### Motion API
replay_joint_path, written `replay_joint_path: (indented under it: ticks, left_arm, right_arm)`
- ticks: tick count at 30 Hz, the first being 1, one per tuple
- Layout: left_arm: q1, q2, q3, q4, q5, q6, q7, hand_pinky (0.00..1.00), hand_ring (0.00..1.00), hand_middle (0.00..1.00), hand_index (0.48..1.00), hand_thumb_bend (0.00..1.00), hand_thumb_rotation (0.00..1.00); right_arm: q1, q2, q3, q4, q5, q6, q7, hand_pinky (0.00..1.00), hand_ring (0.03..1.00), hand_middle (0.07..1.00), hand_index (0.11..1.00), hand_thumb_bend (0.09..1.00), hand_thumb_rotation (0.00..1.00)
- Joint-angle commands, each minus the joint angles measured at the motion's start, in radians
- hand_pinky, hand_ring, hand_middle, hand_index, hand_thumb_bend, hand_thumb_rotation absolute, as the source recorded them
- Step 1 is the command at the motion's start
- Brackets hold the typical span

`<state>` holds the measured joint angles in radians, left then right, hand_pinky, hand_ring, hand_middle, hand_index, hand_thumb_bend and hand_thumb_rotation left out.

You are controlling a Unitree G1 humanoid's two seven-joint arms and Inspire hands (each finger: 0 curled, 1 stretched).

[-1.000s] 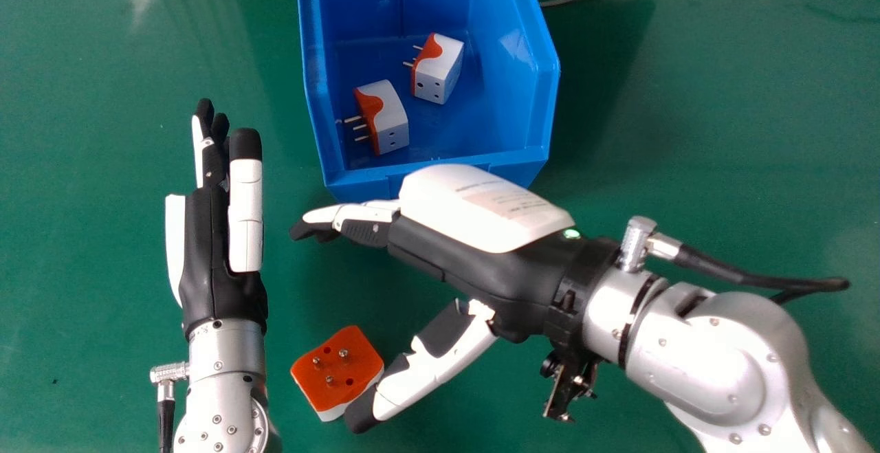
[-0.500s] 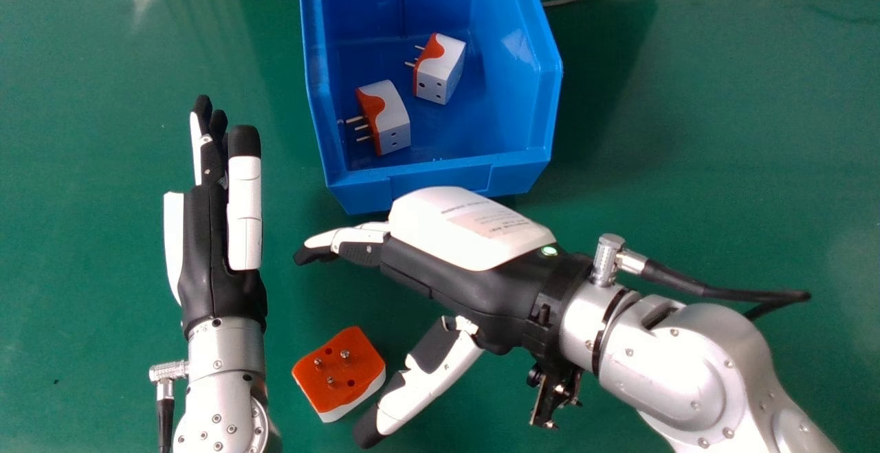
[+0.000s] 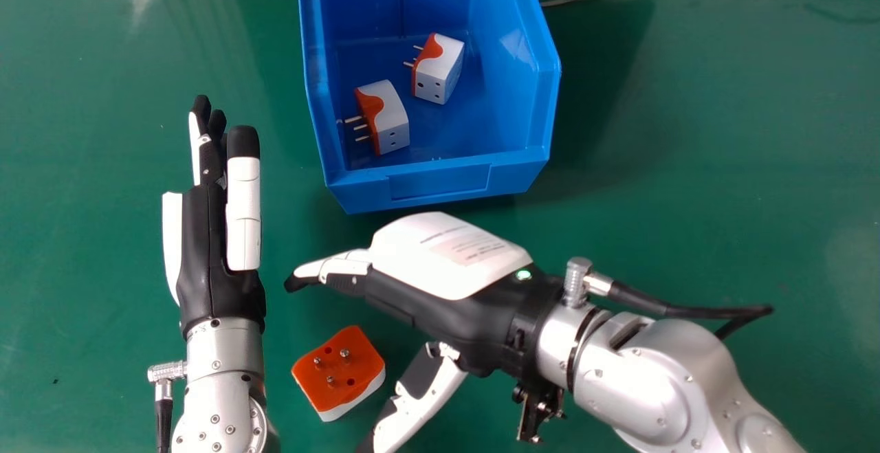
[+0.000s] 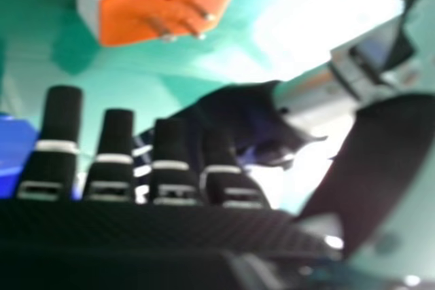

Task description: Pick all objects and put in blue box

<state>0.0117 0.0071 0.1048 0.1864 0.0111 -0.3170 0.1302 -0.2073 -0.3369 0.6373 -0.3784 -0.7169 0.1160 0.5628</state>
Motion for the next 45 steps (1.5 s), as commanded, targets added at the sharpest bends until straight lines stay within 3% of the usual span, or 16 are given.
replay_joint_path:
  ticks: [1, 5, 7, 14, 19, 21, 25, 30, 35, 45]
  left_arm:
    - [0.001, 0.001, -0.001, -0.022, 0.004, -0.006, -0.002, 1.00, 1.00, 1.00, 1.000, 0.87, 1.00]
    - [0.004, 0.006, -0.001, -0.025, 0.004, 0.000, -0.008, 1.00, 1.00, 1.00, 1.000, 0.87, 1.00]
    - [0.002, 0.003, 0.001, -0.023, -0.002, -0.002, -0.009, 1.00, 1.00, 1.00, 1.000, 0.87, 1.00]
    - [0.007, 0.008, 0.003, -0.027, -0.004, -0.002, -0.019, 1.00, 1.00, 1.00, 1.000, 0.88, 1.00]
    - [0.009, 0.007, 0.003, -0.034, 0.002, 0.008, -0.011, 1.00, 1.00, 1.00, 1.000, 0.89, 1.00]
    - [0.007, 0.002, 0.006, -0.032, -0.009, 0.005, -0.014, 1.00, 1.00, 1.00, 1.000, 0.89, 1.00]
    - [0.010, 0.005, 0.003, -0.039, -0.003, 0.016, -0.014, 1.00, 1.00, 1.00, 1.000, 0.89, 1.00]
    - [0.010, 0.006, 0.004, -0.042, -0.009, 0.017, -0.022, 1.00, 1.00, 1.00, 1.000, 0.89, 1.00]
    - [0.014, 0.006, 0.002, -0.046, 0.003, 0.019, -0.015, 1.00, 1.00, 1.00, 1.000, 0.89, 1.00]
    - [0.026, 0.010, 0.002, -0.065, -0.009, 0.039, -0.031, 1.00, 1.00, 1.00, 1.000, 0.89, 1.00]
  right_arm:
    - [0.006, 0.015, 0.003, 0.009, -0.003, -0.036, -0.031, 0.66, 0.838, 0.869, 0.863, 0.802, 0.30]
    - [0.013, 0.015, 0.019, 0.047, -0.032, -0.084, -0.079, 0.66, 0.838, 0.867, 0.863, 0.796, 0.29]
    - [0.014, 0.015, 0.027, 0.060, -0.052, -0.101, -0.094, 0.67, 0.835, 0.864, 0.860, 0.793, 0.27]
    - [0.004, 0.008, 0.059, 0.103, -0.171, -0.172, -0.156, 0.67, 0.824, 0.854, 0.850, 0.786, 0.22]
    - [0.007, 0.017, 0.064, 0.120, -0.212, -0.195, -0.174, 0.67, 0.814, 0.847, 0.842, 0.779, 0.20]
    - [0.009, 0.020, 0.065, 0.126, -0.228, -0.202, -0.187, 0.67, 0.810, 0.844, 0.839, 0.772, 0.20]
    - [0.009, 0.024, 0.073, 0.147, -0.273, -0.214, -0.217, 0.66, 0.804, 0.839, 0.834, 0.767, 0.20]
    - [0.005, 0.030, 0.076, 0.188, -0.316, -0.240, -0.277, 0.65, 0.794, 0.831, 0.825, 0.744, 0.19]
    - [-0.003, 0.032, 0.080, 0.232, -0.348, -0.265, -0.326, 0.64, 0.785, 0.823, 0.817, 0.723, 0.19]
    - [-0.015, 0.038, 0.111, 0.309, -0.450, -0.289, -0.435, 0.63, 0.785, 0.820, 0.811, 0.711, 0.14]
